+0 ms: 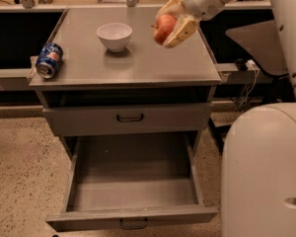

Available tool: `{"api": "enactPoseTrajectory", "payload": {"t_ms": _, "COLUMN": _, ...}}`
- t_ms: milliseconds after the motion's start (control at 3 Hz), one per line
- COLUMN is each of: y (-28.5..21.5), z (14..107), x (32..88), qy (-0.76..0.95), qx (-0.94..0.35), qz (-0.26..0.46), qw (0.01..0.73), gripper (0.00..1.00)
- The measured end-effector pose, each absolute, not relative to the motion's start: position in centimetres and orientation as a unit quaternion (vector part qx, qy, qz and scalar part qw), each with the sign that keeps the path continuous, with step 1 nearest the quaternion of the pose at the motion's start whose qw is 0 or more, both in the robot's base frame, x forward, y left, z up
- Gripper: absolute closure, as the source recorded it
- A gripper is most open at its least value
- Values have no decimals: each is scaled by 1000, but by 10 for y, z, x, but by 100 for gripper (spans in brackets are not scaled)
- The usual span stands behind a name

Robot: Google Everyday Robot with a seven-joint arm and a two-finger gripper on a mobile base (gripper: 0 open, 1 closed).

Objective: Place apple into middle drawer

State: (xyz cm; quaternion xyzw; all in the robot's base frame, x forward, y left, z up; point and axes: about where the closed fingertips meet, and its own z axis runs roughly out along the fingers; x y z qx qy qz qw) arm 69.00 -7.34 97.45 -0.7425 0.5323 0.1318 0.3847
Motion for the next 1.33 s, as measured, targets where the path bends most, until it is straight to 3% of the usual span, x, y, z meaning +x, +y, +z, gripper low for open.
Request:
{"api": "enactPoseTrajectory", "payload": {"t_ms": 333, "y": -37, "z": 961, "x": 658, "qy": 446, "qx": -830, "qz": 98, "qw": 320, "gripper": 100}}
{"api": "enactPoseTrajectory", "payload": {"t_ms": 1000, "y": 4, "z": 986, "x": 554, "qy": 221, "qx": -932, "qz": -46, "qw": 284, "gripper": 100}}
{"api": "enactPoseTrajectory", "payload": {"t_ms": 1333, "y": 12, "z": 970, "x": 552, "qy": 219, "qx": -936, "qz": -24, "qw": 276, "gripper": 100}}
